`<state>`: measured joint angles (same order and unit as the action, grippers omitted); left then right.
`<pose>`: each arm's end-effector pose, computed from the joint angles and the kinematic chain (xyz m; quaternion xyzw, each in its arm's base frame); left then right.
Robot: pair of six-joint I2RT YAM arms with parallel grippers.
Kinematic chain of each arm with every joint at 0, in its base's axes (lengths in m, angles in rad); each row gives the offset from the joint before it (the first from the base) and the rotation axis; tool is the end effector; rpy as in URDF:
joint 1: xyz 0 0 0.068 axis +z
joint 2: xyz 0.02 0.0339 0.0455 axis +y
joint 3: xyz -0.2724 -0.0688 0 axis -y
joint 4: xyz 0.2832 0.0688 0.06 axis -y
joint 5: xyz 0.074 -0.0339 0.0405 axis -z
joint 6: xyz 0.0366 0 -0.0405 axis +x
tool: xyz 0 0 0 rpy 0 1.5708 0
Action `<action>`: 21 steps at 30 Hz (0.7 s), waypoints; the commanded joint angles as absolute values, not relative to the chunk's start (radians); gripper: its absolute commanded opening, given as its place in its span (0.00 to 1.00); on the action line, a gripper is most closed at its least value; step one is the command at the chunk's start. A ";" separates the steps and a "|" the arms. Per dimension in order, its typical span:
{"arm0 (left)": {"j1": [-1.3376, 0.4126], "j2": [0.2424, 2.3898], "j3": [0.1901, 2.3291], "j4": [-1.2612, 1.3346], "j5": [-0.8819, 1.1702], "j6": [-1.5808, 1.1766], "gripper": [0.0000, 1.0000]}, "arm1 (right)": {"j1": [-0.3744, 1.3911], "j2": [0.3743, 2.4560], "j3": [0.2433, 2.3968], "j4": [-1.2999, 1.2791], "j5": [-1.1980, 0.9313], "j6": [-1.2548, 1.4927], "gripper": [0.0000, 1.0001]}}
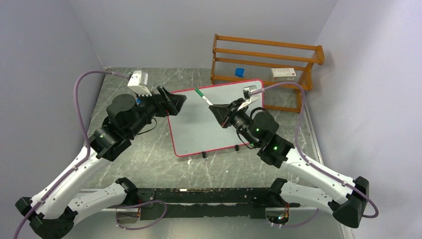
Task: Write a sentence on the whiteboard
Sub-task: Open the whiteboard marker at the center of the board.
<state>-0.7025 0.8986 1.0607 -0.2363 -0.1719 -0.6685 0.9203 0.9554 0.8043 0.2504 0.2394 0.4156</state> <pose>0.1795 -0.1438 0.4234 -0.0460 0.7310 -0.3804 0.5646 0.1648 0.2023 0.3635 -0.0807 0.6673 0.3930 0.6275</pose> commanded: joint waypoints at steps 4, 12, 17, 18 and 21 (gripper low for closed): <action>-0.710 0.919 1.191 -0.373 -0.032 -0.053 0.98 | 0.851 0.917 0.961 -0.051 -0.033 0.326 0.00; -0.710 0.898 1.226 -0.459 0.171 0.290 1.00 | 0.841 0.951 1.132 -0.323 -0.179 0.189 0.00; -0.710 0.836 1.138 -0.417 0.395 0.472 1.00 | 0.841 0.989 1.206 -0.418 -0.272 0.133 0.00; -0.709 0.827 1.128 -0.418 0.429 0.505 1.00 | 0.840 0.996 1.219 -0.430 -0.283 0.124 0.00; -0.710 0.822 1.123 -0.435 0.498 0.579 1.00 | 0.840 1.011 1.245 -0.450 -0.299 0.105 0.00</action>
